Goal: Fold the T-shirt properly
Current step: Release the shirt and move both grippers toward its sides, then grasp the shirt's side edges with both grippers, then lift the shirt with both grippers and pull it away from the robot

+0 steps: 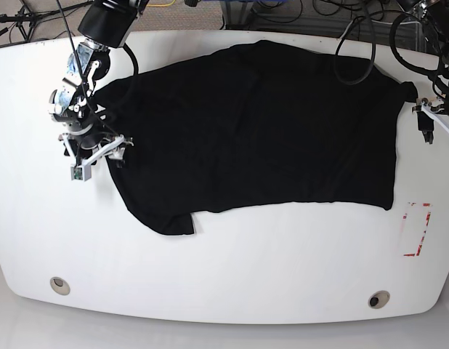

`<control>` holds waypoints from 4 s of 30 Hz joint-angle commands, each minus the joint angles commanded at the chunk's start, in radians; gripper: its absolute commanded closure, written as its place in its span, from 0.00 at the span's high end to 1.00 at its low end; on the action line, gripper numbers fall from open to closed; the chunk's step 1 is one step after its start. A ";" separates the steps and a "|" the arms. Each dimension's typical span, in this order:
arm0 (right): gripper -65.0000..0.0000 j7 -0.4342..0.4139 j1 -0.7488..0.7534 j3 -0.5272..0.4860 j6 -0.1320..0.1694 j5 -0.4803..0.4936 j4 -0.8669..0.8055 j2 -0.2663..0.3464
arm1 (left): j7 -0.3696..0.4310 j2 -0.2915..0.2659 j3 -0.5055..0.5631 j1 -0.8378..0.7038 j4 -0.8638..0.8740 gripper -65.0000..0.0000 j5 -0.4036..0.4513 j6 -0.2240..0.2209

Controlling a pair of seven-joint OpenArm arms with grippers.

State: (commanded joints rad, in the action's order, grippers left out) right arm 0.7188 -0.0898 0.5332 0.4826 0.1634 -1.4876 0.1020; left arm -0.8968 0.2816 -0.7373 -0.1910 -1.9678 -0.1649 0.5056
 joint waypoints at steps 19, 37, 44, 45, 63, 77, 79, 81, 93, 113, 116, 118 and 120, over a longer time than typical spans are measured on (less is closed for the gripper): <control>0.60 -0.066 -0.049 -0.003 0.002 0.005 0.218 -0.005 | 0.003 0.000 0.003 0.147 0.104 0.85 0.000 -0.006; 0.00 -0.060 -0.018 -0.147 0.000 0.006 0.167 -0.041 | 0.114 0.005 0.118 0.483 0.741 0.85 0.017 -0.009; 0.00 -0.060 -0.018 -0.164 -0.002 0.003 0.160 -0.052 | 0.233 -0.002 0.222 0.539 0.930 0.85 0.081 -0.009; 0.00 -0.060 -0.017 -0.163 -0.002 0.005 0.160 -0.052 | 0.241 -0.002 0.229 0.543 0.948 0.85 0.081 -0.009; 0.00 -0.061 -0.017 -0.161 -0.002 0.008 0.158 -0.054 | 0.285 -0.032 0.315 0.563 1.073 0.58 0.072 -0.048; 0.00 -0.063 -0.017 -0.161 -0.002 0.008 0.152 -0.054 | 0.213 -0.058 0.325 0.565 1.071 0.30 0.071 0.028; 0.00 -0.063 -0.017 -0.161 0.000 0.008 0.152 -0.054 | 0.213 -0.058 0.325 0.565 1.071 0.12 0.075 0.021; 0.00 -0.064 -0.017 -0.163 0.000 0.008 0.152 -0.054 | 0.212 -0.058 0.328 0.565 1.071 0.00 0.078 0.021; 0.00 -0.017 -0.017 -0.167 0.000 0.003 0.011 -0.074 | 0.127 -0.054 0.322 0.557 0.862 0.00 0.072 0.025; 0.00 0.160 -0.175 -0.170 0.002 0.008 -0.184 0.006 | -0.130 -0.060 0.324 0.635 0.368 0.00 0.072 0.023; 0.00 0.176 -0.230 -0.170 0.002 0.009 -0.186 0.035 | -0.146 -0.055 0.324 0.671 0.311 0.00 0.074 0.023; 0.00 0.192 -0.267 -0.170 0.002 0.009 -0.186 0.044 | -0.152 -0.054 0.324 0.692 0.272 0.00 0.077 0.021; 0.00 0.209 -0.299 -0.170 0.003 0.009 -0.186 0.057 | -0.152 -0.054 0.324 0.715 0.236 0.00 0.078 0.021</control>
State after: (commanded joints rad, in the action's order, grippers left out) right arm 0.9275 -0.3890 0.3629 0.4856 0.1726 -1.6732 0.1588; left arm -1.0487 0.2279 -0.4135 0.5240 -1.7315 -0.0867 0.5271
